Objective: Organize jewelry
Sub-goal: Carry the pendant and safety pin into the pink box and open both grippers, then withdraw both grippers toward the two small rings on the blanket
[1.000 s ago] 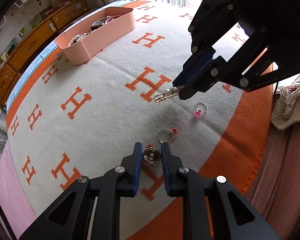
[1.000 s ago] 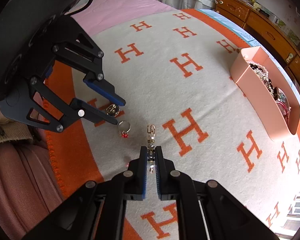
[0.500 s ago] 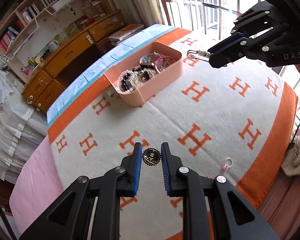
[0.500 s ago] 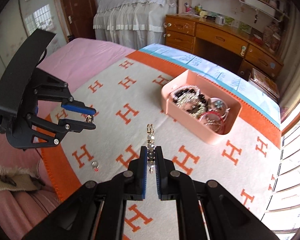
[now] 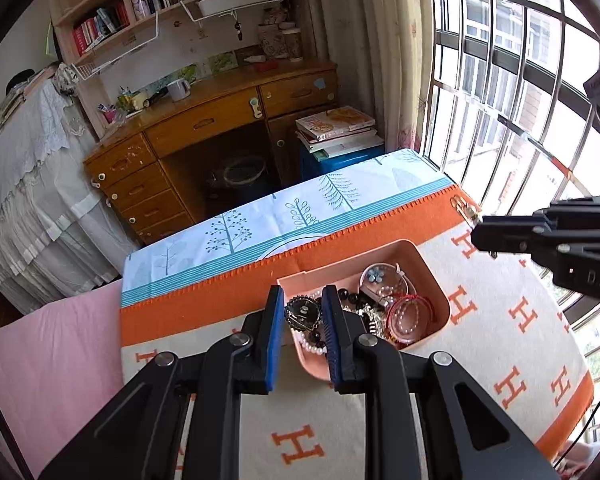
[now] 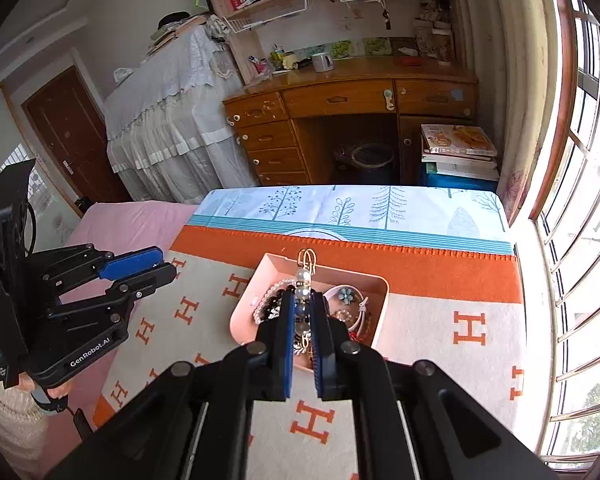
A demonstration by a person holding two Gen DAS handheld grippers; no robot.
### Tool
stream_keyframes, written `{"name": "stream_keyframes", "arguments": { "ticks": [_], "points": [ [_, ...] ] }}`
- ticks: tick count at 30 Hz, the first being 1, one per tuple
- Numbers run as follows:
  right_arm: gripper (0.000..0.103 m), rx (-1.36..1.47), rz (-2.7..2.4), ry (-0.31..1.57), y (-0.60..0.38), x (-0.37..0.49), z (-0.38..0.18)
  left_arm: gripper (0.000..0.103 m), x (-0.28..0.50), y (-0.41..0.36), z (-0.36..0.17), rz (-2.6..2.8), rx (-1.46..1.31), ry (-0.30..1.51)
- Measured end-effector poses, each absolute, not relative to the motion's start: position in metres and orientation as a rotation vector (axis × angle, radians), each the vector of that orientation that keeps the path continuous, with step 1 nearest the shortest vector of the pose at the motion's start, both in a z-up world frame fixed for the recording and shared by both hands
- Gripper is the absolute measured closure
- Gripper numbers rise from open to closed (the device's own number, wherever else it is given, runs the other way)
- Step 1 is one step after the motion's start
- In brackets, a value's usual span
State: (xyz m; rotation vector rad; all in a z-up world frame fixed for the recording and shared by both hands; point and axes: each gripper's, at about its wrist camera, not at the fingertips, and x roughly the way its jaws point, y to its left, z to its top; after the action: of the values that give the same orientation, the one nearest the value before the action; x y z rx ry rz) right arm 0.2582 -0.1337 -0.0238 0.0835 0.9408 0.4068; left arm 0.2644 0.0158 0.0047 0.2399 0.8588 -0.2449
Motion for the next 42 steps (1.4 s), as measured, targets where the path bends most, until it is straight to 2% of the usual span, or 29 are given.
{"name": "stream_keyframes", "arguments": {
  "ticks": [8,14,24,30,37,39,42],
  "points": [
    [0.095,0.094,0.325,1.089,-0.136,0.303,-0.101,0.086,0.323,-0.014,-0.080,-0.233,0.168,1.011],
    [0.095,0.102,0.283,1.153,-0.142,0.324,-0.135,0.086,0.342,-0.016,-0.111,-0.215,0.138,1.079],
    [0.095,0.120,0.242,1.192,-0.145,0.325,-0.146,0.081,0.340,-0.009,-0.122,-0.216,0.140,1.115],
    [0.095,0.081,0.237,1.160,-0.142,0.310,-0.130,0.075,0.322,-0.011,-0.111,-0.230,0.168,1.102],
    [0.095,0.071,0.262,1.123,-0.138,0.281,-0.103,0.074,0.285,-0.007,-0.090,-0.238,0.181,1.079],
    [0.095,0.060,0.272,1.116,-0.136,0.268,-0.097,0.070,0.272,-0.004,-0.083,-0.241,0.190,1.067],
    [0.095,0.047,0.289,1.105,-0.132,0.248,-0.088,0.051,0.250,0.002,-0.070,-0.237,0.203,1.031]
  ]
}}
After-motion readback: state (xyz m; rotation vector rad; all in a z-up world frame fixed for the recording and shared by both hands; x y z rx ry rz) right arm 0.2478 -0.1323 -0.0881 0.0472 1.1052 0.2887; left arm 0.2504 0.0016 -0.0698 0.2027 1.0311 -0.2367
